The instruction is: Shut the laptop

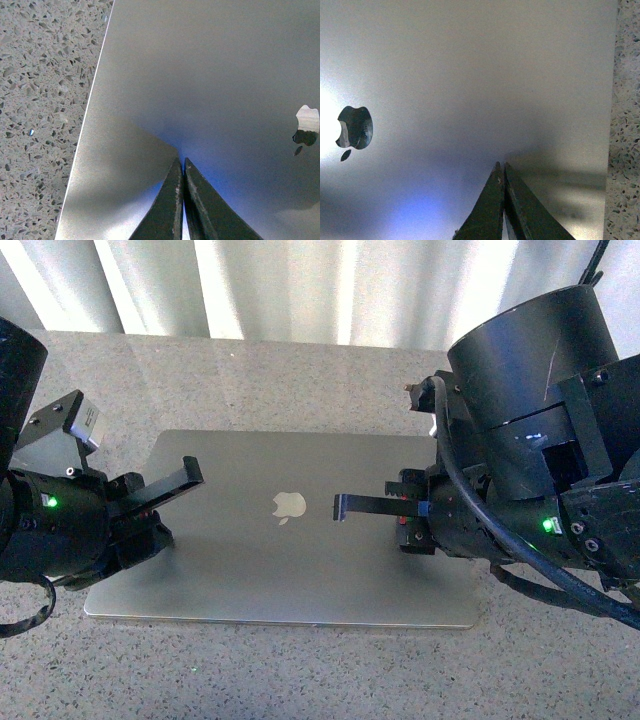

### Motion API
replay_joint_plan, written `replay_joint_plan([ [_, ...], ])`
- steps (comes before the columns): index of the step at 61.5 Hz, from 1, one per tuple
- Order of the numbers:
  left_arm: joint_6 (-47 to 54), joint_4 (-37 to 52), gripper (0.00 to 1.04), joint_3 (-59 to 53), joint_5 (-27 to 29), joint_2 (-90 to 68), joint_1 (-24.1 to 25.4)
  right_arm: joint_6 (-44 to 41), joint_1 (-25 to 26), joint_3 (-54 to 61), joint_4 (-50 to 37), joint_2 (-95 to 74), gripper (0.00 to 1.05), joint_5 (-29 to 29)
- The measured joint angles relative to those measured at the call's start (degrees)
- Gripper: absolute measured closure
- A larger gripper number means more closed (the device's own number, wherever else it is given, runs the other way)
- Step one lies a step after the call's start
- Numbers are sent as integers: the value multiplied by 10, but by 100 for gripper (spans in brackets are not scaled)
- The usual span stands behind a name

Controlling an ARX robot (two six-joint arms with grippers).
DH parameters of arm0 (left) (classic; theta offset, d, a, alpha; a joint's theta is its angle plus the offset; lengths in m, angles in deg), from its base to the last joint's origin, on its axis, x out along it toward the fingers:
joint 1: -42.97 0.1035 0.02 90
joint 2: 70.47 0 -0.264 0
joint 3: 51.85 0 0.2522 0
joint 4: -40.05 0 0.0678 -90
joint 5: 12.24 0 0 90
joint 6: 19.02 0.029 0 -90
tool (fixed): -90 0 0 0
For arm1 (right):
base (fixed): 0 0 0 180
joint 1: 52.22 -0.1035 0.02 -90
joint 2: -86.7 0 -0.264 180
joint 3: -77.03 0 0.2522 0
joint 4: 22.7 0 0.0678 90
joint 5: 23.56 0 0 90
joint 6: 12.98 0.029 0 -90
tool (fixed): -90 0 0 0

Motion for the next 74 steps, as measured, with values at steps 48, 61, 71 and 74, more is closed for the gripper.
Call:
replay_joint_plan([
  [48, 38, 115, 91, -77, 114, 341, 179, -225, 64, 82, -32, 285, 98, -133],
  [61, 49, 115, 54, -81, 113, 349, 179, -235, 65, 95, -34, 315, 61, -137],
  [71, 182, 280, 62, -141, 16, 342, 186, -245, 80, 190, -297, 297, 71, -161],
  [74, 233, 318, 71, -166, 10, 351, 183, -248, 91, 220, -358, 304, 78, -155],
])
